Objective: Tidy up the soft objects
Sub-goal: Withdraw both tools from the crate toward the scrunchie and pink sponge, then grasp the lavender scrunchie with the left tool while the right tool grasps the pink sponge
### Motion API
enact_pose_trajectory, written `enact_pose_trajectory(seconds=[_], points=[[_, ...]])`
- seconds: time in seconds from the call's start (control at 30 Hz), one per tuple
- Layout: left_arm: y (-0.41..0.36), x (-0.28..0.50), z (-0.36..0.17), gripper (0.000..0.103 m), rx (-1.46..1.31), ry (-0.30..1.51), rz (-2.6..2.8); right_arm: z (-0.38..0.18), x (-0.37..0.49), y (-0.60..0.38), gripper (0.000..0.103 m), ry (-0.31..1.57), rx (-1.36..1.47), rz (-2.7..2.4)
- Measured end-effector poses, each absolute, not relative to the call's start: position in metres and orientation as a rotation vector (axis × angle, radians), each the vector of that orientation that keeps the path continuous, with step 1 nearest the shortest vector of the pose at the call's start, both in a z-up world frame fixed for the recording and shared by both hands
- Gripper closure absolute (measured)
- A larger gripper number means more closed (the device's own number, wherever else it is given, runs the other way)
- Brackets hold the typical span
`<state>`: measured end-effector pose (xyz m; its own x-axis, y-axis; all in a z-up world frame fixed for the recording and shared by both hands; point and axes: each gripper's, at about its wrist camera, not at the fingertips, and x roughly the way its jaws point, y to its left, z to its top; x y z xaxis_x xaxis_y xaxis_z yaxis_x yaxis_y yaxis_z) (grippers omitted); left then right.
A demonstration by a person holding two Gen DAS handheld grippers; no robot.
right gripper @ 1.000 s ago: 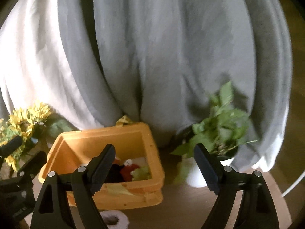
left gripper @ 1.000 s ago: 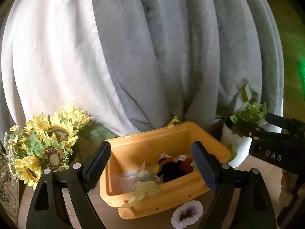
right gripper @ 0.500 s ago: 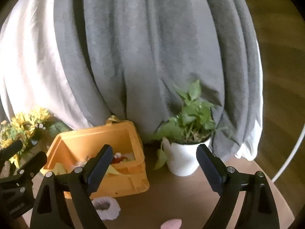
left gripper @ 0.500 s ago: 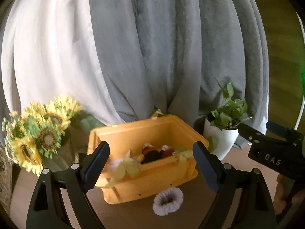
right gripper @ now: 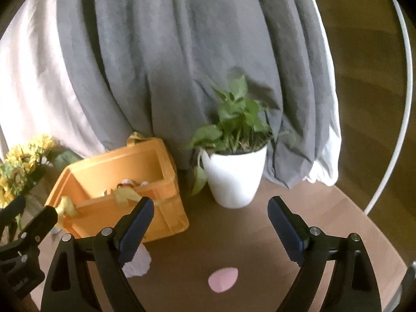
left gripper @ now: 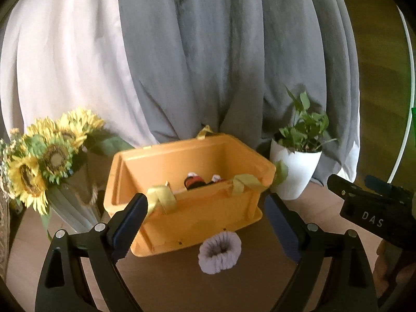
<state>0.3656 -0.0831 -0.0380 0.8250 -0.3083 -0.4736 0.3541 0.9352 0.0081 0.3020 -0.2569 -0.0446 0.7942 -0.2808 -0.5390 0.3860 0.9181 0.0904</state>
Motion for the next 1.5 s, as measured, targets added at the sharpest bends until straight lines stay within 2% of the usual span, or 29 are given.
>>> enact_pose_trajectory(seconds=[0.4, 0.8, 1.5], points=[[-0.099, 0.371, -0.086, 0.01, 0.148, 0.63, -0.363, -0.077, 0.282, -0.263, 0.013, 0.546, 0.2, -0.434], [-0.108, 0.391, -0.134, 0.01, 0.201, 0.733, -0.358, -0.13, 0.294, -0.272, 0.013, 0.702, 0.246, -0.429], [-0.118, 0.427, -0.188, 0.011, 0.235, 0.825, -0.366, -0.183, 0.317, -0.268, 0.014, 0.856, 0.242, -0.427]])
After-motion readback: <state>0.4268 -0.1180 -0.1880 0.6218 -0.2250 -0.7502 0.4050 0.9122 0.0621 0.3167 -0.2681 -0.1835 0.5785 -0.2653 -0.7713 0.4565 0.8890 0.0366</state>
